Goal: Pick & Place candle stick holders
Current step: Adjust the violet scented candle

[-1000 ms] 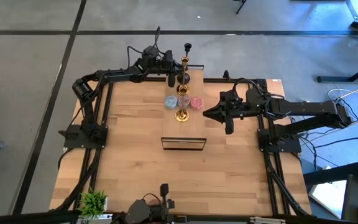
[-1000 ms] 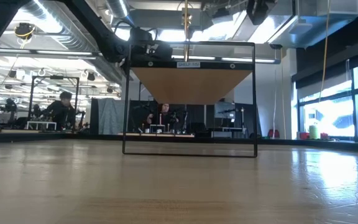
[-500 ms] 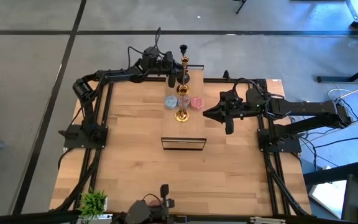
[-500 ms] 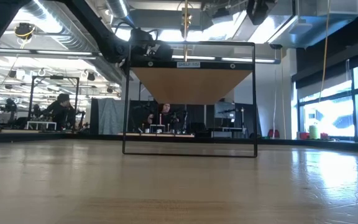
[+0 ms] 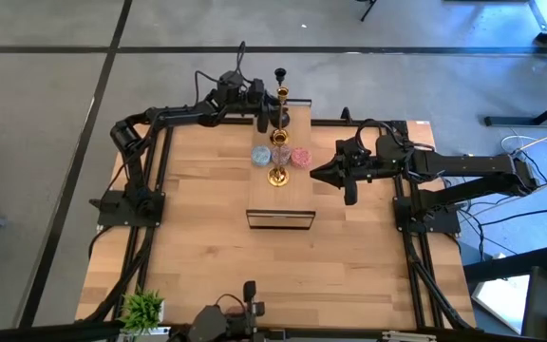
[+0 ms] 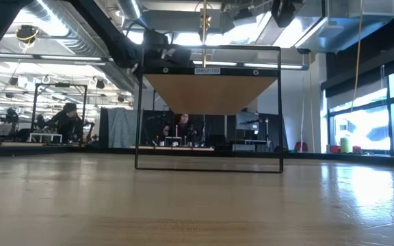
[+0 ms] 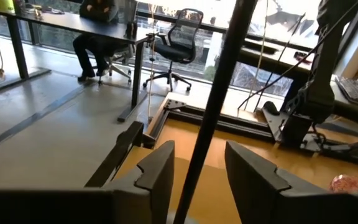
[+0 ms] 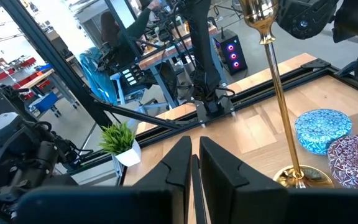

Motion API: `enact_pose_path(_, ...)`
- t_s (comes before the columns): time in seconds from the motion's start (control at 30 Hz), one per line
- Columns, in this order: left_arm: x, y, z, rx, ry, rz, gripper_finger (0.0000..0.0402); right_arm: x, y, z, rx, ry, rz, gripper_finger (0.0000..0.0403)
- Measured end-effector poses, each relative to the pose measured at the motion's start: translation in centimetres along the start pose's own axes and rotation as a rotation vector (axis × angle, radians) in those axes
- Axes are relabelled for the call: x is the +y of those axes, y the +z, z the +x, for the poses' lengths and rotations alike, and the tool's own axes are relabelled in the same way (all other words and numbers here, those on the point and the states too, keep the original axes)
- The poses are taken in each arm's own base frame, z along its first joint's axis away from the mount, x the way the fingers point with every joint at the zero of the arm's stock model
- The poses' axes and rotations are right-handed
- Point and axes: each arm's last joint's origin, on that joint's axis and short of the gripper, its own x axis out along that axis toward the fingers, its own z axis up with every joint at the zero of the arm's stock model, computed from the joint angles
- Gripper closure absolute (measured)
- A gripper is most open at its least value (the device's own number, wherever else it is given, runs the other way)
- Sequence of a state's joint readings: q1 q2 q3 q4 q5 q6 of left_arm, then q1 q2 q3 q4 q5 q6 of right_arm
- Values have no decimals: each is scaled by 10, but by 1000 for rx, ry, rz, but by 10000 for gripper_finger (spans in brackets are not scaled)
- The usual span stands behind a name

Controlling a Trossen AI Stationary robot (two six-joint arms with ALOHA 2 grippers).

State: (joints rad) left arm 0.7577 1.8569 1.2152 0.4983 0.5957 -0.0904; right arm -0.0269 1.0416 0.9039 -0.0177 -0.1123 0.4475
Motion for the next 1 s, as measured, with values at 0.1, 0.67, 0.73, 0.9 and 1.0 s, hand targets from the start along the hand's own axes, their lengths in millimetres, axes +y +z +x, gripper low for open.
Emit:
enact_pose_path(0.1,2,2,-4,7,3,-11,257,0,0,0,0,0,0,368)
enact_pose_path(0.67,1,1,-19,148,-36,-117,251,0,0,0,2,3,-10,368)
enact_pose_path(0.73,1,-1,-19,159,-35,-125,252,0,0,0,2,3,-10,368)
enact_pose_path(0.9,-3,7,-23,146,-36,-99,253,-1,-1,0,12,-1,-10,368)
enact_pose_path(1.0,-4,13,-28,141,-27,-95,251,-1,-1,0,18,-2,-16,368)
